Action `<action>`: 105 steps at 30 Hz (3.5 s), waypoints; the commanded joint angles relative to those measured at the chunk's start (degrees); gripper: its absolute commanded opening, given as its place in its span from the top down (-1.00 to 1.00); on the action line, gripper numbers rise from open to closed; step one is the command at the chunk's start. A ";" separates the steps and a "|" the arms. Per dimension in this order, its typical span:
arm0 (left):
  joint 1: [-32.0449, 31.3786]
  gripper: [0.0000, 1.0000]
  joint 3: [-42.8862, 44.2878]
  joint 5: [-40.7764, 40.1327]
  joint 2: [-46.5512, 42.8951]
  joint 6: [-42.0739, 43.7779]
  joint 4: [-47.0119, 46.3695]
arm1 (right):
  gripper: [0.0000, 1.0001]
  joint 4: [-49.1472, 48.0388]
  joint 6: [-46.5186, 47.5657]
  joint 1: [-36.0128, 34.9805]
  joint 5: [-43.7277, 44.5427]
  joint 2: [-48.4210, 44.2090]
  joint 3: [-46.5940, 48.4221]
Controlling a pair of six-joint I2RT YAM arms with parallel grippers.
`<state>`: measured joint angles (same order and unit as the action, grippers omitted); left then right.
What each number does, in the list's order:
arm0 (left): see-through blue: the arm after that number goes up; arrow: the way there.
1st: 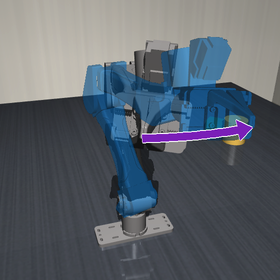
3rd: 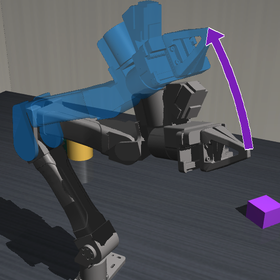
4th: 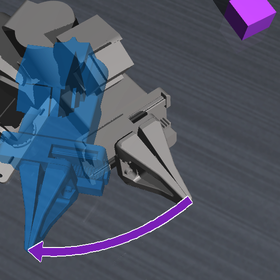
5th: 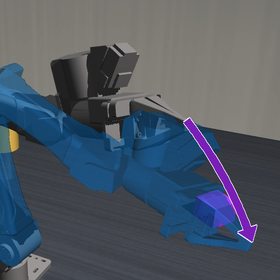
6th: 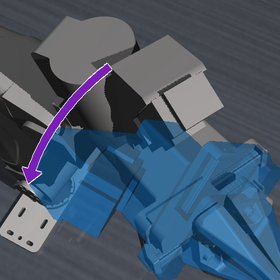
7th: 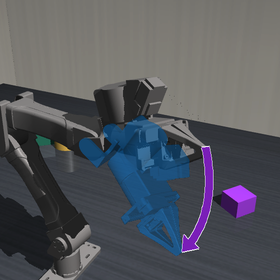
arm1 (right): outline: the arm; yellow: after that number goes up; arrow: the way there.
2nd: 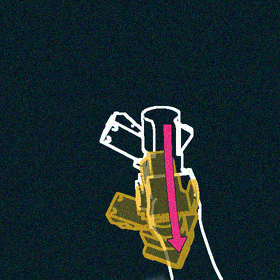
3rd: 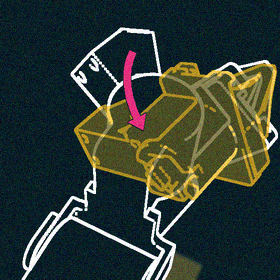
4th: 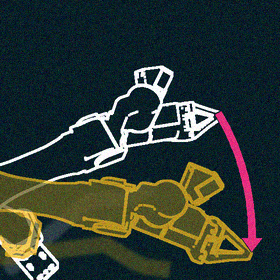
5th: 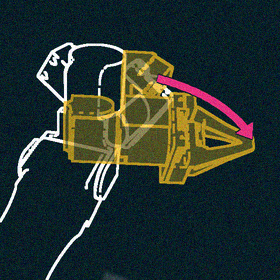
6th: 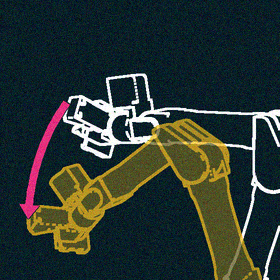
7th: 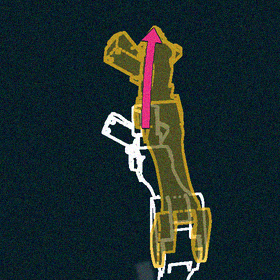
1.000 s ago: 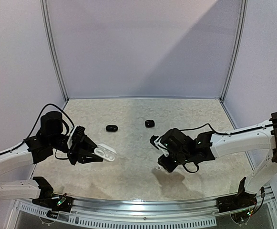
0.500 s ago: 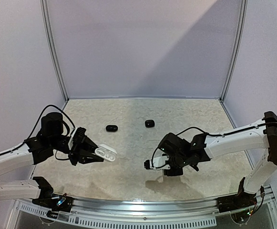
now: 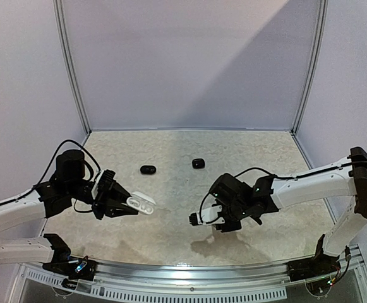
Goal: Insert the wireless bluetooth earbuds into the charging case
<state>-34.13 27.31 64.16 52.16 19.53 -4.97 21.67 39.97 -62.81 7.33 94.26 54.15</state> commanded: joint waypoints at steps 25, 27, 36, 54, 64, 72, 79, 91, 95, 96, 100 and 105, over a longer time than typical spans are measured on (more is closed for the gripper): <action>-0.24 1.00 -1.17 -1.64 -0.73 -0.28 -0.89 | 0.21 14.49 -96.57 1.28 9.49 17.40 19.84; -0.24 1.00 -1.19 -1.70 -0.87 -0.28 -0.75 | 0.24 16.07 -97.27 1.28 9.93 17.77 19.77; -0.15 1.00 -1.18 -1.77 -0.66 -0.12 -1.05 | 0.35 17.43 -95.46 -0.87 7.48 19.74 20.84; -0.17 1.00 -0.85 -2.17 -0.91 -0.36 -0.61 | 0.59 10.93 -71.90 -5.56 -9.71 22.17 21.56; -0.15 1.00 -0.26 -2.44 -0.74 0.37 -0.11 | 0.43 14.81 -49.42 -10.57 -19.00 22.44 22.53; -0.06 1.00 0.46 -2.59 -0.10 1.16 0.40 | 0.00 21.67 -38.82 -12.46 -13.42 23.80 26.64; 0.11 1.00 0.75 -2.45 0.17 1.72 0.93 | -0.28 18.68 -42.76 -12.48 -9.84 21.94 29.71; 0.12 1.00 0.33 -2.78 -0.18 -0.84 -1.77 | 0.47 3.27 -55.36 -12.57 -17.11 16.00 23.27; 0.12 1.00 0.35 -2.95 -0.43 -0.72 -1.22 | 0.65 4.96 -55.33 -12.90 -17.37 19.04 24.07; 0.12 1.00 0.37 -2.98 -0.43 -0.79 -1.04 | 0.66 5.38 -55.82 -12.94 -17.35 19.61 24.07; 0.10 1.00 0.29 -3.15 -0.40 -1.08 -1.16 | 0.68 5.98 -57.27 -12.95 -16.31 20.52 22.47; 0.14 1.00 0.37 -2.95 -0.01 -0.79 -1.18 | 0.71 6.86 -58.76 -12.91 -15.06 20.52 20.29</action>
<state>-34.11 26.85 61.17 52.12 18.83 -5.30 27.35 -16.75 -75.35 -8.69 113.75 75.68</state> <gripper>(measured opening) 0.247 0.149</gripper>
